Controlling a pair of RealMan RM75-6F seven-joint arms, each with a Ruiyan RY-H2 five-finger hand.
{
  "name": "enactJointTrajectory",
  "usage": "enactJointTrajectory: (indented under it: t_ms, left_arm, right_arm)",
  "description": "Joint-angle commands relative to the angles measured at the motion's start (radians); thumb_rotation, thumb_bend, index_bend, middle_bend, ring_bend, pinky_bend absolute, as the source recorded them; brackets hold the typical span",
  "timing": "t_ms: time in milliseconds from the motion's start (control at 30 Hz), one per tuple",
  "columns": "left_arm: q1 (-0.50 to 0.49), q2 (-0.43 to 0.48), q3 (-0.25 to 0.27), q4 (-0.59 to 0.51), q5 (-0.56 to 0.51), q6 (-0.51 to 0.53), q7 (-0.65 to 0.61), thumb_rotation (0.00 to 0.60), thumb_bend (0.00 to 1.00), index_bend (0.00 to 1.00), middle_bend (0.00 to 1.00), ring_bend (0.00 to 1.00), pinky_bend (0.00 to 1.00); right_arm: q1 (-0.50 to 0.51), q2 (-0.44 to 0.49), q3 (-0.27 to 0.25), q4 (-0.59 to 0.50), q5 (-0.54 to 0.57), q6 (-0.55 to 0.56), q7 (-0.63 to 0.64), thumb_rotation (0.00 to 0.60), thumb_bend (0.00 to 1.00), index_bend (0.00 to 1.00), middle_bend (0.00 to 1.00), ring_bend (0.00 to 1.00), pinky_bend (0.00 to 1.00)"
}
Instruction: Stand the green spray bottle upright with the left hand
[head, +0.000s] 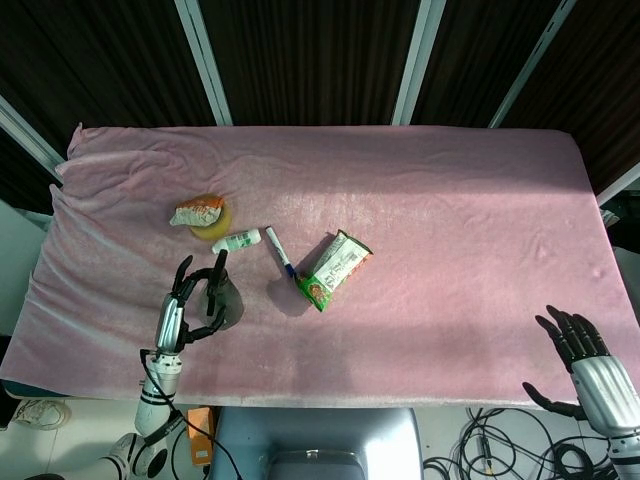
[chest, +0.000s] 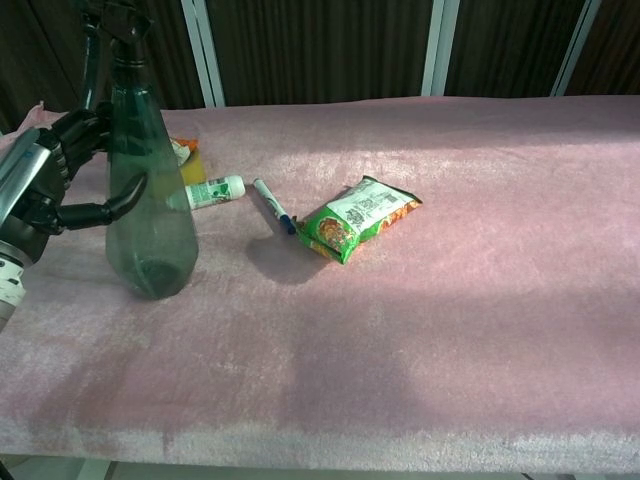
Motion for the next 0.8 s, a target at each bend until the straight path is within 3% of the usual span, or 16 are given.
enactJointTrajectory:
  t_ms: [33, 667, 800]
  left_arm:
    - [-0.001, 0.002, 0.002, 0.003, -0.001, -0.003, -0.008, 0.6, 0.47, 0.62, 0.53, 0.26, 0.02]
    - [-0.008, 0.027, 0.008, 0.01, -0.013, -0.043, -0.043, 0.6, 0.38, 0.28, 0.29, 0.06, 0.0]
    - [-0.009, 0.035, 0.004, 0.0, -0.019, -0.05, -0.052, 0.6, 0.36, 0.26, 0.24, 0.03, 0.0]
  right_arm:
    - [0.0, -0.001, 0.0, -0.001, 0.001, -0.001, -0.002, 0.6, 0.37, 0.0, 0.0, 0.0, 0.02]
    - [0.001, -0.002, -0.001, 0.0, 0.0, -0.002, -0.003, 0.6, 0.37, 0.0, 0.0, 0.0, 0.02]
    - [0.001, -0.002, -0.002, 0.0, -0.001, -0.002, -0.004, 0.6, 0.37, 0.0, 0.0, 0.0, 0.02]
